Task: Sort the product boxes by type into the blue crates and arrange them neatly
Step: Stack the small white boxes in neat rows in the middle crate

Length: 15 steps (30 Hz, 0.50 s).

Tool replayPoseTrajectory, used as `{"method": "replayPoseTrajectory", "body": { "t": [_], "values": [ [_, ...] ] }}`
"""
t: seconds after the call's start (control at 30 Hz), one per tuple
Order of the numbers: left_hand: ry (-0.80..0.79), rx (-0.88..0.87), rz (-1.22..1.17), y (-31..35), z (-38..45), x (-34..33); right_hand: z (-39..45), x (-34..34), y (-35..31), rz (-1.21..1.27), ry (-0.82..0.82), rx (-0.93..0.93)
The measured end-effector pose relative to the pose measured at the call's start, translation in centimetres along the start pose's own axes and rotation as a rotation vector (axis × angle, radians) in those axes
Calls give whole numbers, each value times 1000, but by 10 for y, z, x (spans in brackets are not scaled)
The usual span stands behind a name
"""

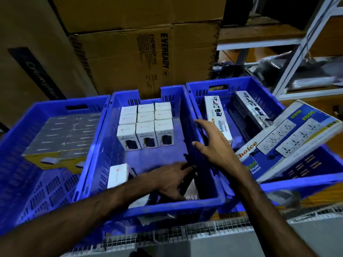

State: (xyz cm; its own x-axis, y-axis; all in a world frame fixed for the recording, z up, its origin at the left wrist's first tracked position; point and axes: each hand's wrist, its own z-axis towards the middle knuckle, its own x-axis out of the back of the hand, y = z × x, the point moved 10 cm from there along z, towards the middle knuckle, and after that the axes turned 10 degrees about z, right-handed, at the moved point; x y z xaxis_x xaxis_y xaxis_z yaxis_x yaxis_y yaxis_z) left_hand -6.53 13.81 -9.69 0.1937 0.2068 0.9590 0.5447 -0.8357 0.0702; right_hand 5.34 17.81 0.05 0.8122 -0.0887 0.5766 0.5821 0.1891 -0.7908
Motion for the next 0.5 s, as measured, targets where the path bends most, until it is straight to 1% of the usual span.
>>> {"method": "replayPoseTrajectory", "body": {
  "t": [0.13,0.23,0.3,0.43,0.5],
  "values": [
    [36,-21,21,8,1,-1,1,-1,-1,-19,-6,1],
    [47,4,-70,1,2,8,0,1,-3,-38,4,-3],
    [52,67,-313,-17,0,18,-2,2,-5,-39,6,4],
    [140,281,-1052,-69,-24,38,-6,6,-11,-79,38,29],
    [198,311,-1381,-82,-39,43,-8,8,-13,-112,65,43]
  ]
}}
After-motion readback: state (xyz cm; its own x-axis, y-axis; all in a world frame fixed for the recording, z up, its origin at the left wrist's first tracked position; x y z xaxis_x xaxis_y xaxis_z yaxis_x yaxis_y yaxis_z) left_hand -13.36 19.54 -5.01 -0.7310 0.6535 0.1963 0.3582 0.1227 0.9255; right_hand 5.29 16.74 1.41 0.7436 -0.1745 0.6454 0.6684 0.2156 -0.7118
